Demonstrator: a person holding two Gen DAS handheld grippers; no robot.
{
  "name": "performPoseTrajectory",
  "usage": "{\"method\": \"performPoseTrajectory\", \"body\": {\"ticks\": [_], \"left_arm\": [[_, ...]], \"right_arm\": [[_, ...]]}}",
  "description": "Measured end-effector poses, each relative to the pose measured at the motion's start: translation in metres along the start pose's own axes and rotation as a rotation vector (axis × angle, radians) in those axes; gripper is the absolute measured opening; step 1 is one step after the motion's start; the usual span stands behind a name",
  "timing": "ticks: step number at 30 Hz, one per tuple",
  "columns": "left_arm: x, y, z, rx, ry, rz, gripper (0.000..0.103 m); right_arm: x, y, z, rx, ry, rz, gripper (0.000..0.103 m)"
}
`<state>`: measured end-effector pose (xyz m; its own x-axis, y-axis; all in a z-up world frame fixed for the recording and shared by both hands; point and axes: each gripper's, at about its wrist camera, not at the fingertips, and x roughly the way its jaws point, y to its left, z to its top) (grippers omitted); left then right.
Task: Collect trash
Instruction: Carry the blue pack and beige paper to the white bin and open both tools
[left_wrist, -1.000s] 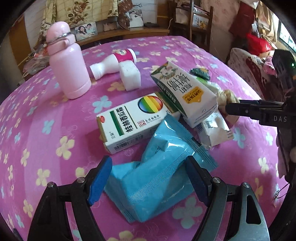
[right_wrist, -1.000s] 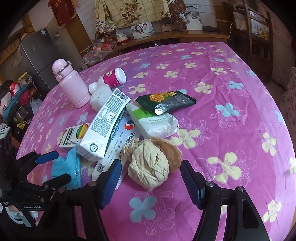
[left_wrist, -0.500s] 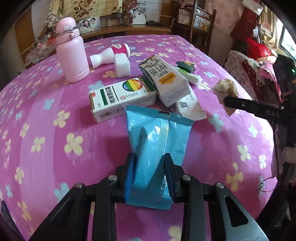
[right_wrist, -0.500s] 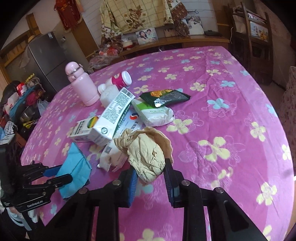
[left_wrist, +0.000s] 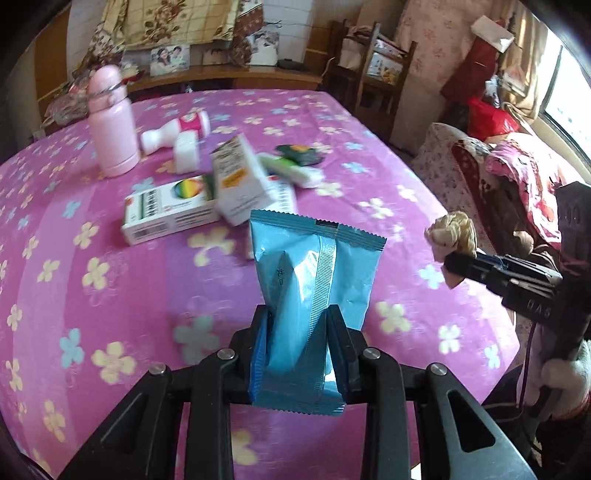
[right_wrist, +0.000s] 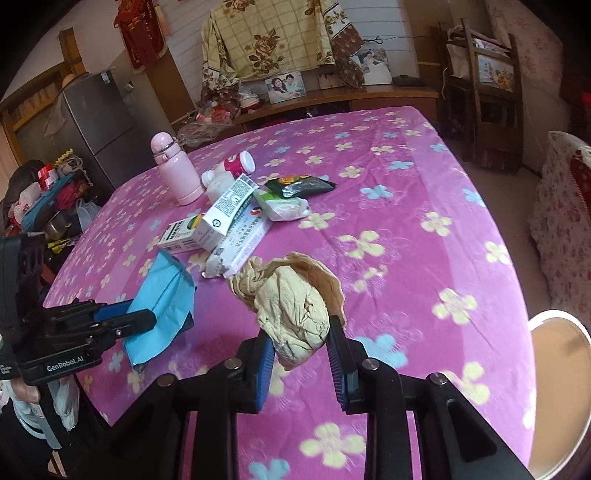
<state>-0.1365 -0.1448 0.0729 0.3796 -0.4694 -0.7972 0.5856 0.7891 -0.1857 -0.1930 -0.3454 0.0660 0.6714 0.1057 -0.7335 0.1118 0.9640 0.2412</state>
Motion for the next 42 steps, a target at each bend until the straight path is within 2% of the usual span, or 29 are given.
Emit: {"method": "performPoseTrajectory", "body": {"ticks": [19,30,42], "left_arm": [[0.02,-0.122,0.016,0.118,-0.022,-0.083,0.032],[0.049,-0.201,0.025,0.195,0.014,-0.169,0.032],[0.083,-0.272,0.031,0.247,0.067,-0.228,0.032]], "right_arm": [[-0.073,-0.087,-0.04,0.136,-0.065,-0.139,0.03],[-0.108,-0.155,-0.066,0.252,-0.075,-0.232,0.03],[-0.126,-0.217,-0.096,0.359,-0.058,-0.305,0.03]]}}
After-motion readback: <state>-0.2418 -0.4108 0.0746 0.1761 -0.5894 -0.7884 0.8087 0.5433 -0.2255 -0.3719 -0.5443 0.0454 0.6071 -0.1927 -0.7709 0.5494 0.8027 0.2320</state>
